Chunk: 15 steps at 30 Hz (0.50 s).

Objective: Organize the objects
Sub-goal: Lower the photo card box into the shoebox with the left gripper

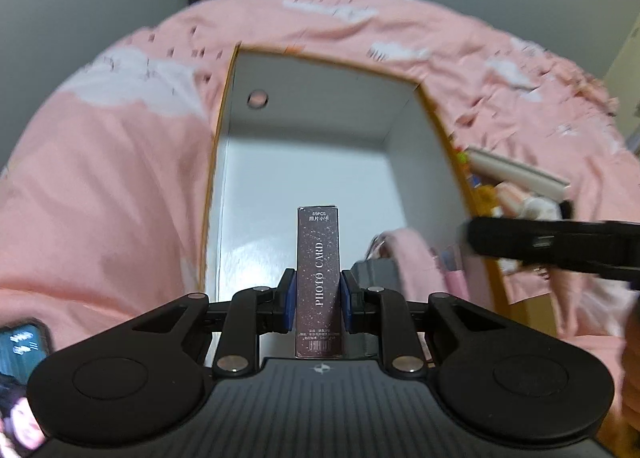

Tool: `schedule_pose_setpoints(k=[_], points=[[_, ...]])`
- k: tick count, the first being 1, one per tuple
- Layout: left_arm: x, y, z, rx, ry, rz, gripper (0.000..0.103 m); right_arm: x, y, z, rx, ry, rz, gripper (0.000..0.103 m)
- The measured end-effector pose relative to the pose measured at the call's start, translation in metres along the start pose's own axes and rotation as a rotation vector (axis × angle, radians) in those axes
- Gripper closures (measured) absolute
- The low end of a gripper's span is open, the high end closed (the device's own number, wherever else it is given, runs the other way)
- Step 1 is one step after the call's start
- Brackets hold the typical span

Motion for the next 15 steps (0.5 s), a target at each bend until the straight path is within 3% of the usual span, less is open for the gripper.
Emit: schedule_pose_setpoints(k=[10,15], points=[[0.041,-0.018,0.001,-0.073,-0.013,-0.141,0.078,-0.011,-0.002,0.028,-0.077,-0.196,0.110,0.042],[0.045,-0.023,0.000,-0.084,-0.023,-0.173,0.078,-0.005,-0.003,0.040,-0.068,-0.225,0.111,0.042]])
Point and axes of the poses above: each gripper's, at about its wrist camera, not at the fingertips, and x roughly the way its jaws point, z to its right, y to its top, the point moved 9 cm from there along x, roughly the way its jaws point, and after that the axes turned 2 degrees about z, right-handed, at the moved point
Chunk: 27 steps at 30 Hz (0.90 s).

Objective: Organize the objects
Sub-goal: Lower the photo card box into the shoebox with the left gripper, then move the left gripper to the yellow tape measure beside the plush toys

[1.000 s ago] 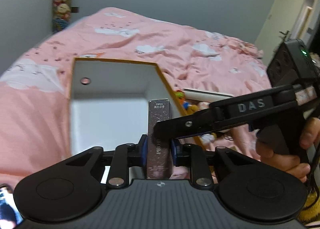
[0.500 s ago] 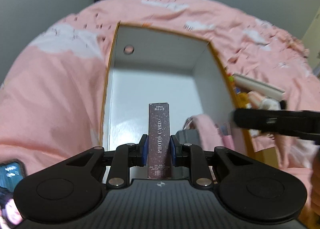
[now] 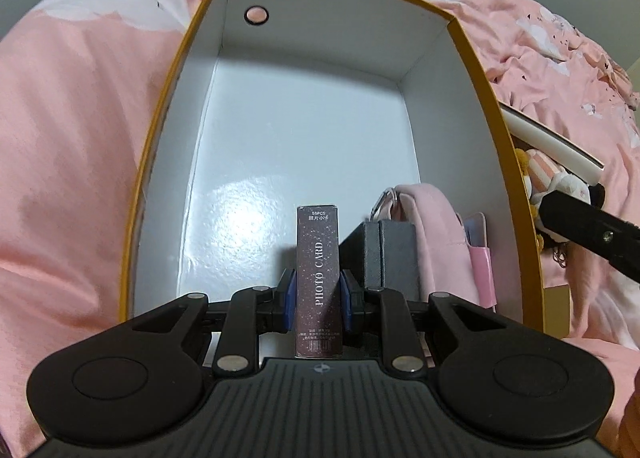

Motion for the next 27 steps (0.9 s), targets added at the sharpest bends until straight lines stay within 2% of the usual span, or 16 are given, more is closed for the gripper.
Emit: schedule_pose_setpoints(k=[4,8,16,22,27], points=[[0.002,-0.002,0.001,0.005,-0.019,-0.014,0.078,0.006,-0.005,0.006,0.012,-0.005,-0.016,0.042],[-0.006,0.002,0.002,-0.001,-0.052,0.012,0.078,0.006,-0.008,0.009,0.014,-0.011,-0.018,0.042],[-0.013,0.004,-0.001,-0.079,-0.159,0.015,0.078,0.005,-0.009,0.013,0.026,-0.013,-0.010,0.042],[-0.016,0.007,0.002,-0.036,-0.120,0.067,0.078,0.001,-0.011,0.015,0.039,-0.020,-0.015,0.042],[-0.040,0.013,0.014,0.024,-0.104,0.178,0.078,-0.016,-0.005,0.020,0.025,-0.046,0.017,0.042]])
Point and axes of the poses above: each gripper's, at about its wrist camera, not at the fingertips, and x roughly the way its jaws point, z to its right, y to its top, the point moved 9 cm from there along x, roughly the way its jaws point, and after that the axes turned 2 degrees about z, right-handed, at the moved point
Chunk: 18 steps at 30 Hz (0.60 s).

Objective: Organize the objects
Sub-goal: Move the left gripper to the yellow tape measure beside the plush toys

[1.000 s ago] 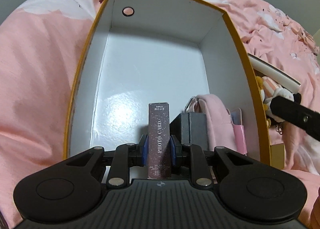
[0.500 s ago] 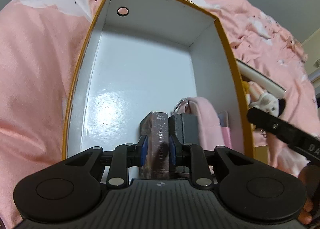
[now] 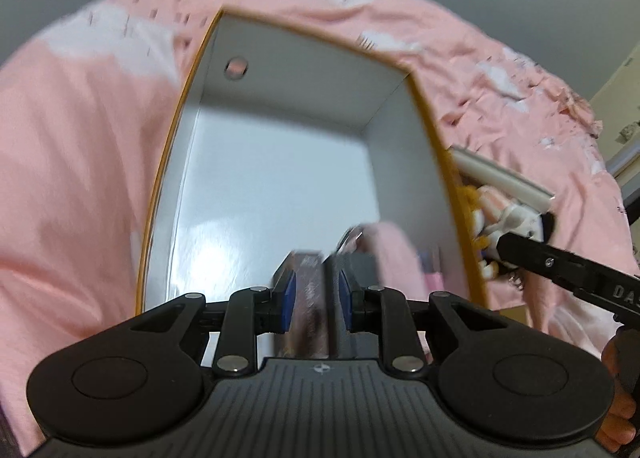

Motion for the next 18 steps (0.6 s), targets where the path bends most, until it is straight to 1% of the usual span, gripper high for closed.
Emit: schedule_pose_setpoints(k=[4,7,9,12,15,18], points=[[-0.020,0.008,0.032,0.099,-0.055,0.080,0.078,-0.018,0.002,0.019,0.011,-0.057,0.015,0.042],[-0.032,0.006,0.063,0.194,-0.126,0.104,0.078,-0.029,-0.005,0.038,0.006,-0.126,0.017,0.042],[-0.033,-0.001,0.086,0.270,-0.162,0.096,0.078,-0.034,-0.014,0.053,-0.007,-0.192,0.000,0.042],[-0.029,-0.016,0.121,0.393,-0.199,0.074,0.078,-0.036,-0.033,0.075,-0.025,-0.277,-0.053,0.042],[-0.019,-0.033,0.147,0.523,-0.220,0.029,0.078,-0.038,-0.050,0.084,-0.031,-0.296,-0.092,0.042],[-0.009,-0.056,0.162,0.662,-0.212,-0.037,0.078,-0.038,-0.063,0.093,-0.028,-0.308,-0.115,0.042]])
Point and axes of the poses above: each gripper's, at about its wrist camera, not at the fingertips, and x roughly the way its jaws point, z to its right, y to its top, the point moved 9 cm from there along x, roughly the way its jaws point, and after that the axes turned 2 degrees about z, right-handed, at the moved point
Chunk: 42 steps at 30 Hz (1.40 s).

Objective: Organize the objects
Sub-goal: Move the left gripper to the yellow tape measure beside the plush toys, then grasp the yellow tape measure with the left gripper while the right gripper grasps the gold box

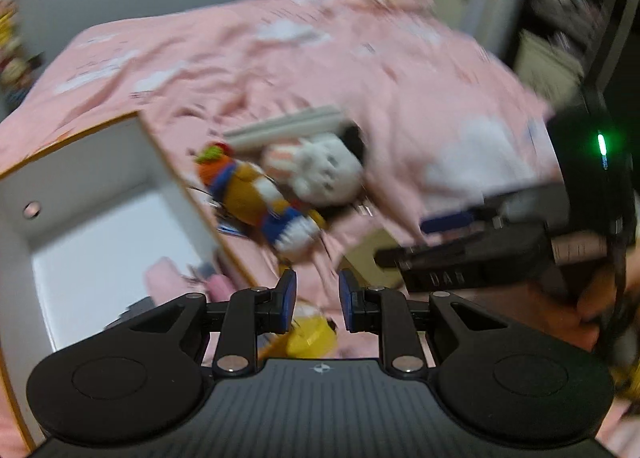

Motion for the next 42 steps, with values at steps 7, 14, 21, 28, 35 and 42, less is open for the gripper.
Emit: schedule_pose_setpoints(k=[7,14,21,28,35,42], points=[[0.036,-0.027,0.032,0.285,-0.014,-0.189,0.078,0.013,-0.013,0.017,0.082,0.022,-0.056,0.042],[0.070,-0.044,0.034,0.523,-0.029,-0.401,0.078,0.021,-0.017,0.023,0.154,0.095,-0.075,0.042],[0.100,-0.056,0.035,0.647,-0.026,-0.565,0.078,0.026,-0.018,0.028,0.214,0.161,-0.085,0.041],[0.119,-0.068,0.036,0.717,-0.016,-0.645,0.075,0.028,-0.018,0.029,0.251,0.199,-0.088,0.041],[0.124,-0.076,0.035,0.724,0.004,-0.627,0.069,0.031,-0.019,0.031,0.261,0.202,-0.098,0.040],[0.123,-0.082,0.025,0.686,-0.022,-0.615,0.058,0.031,-0.018,0.031,0.270,0.210,-0.098,0.040]])
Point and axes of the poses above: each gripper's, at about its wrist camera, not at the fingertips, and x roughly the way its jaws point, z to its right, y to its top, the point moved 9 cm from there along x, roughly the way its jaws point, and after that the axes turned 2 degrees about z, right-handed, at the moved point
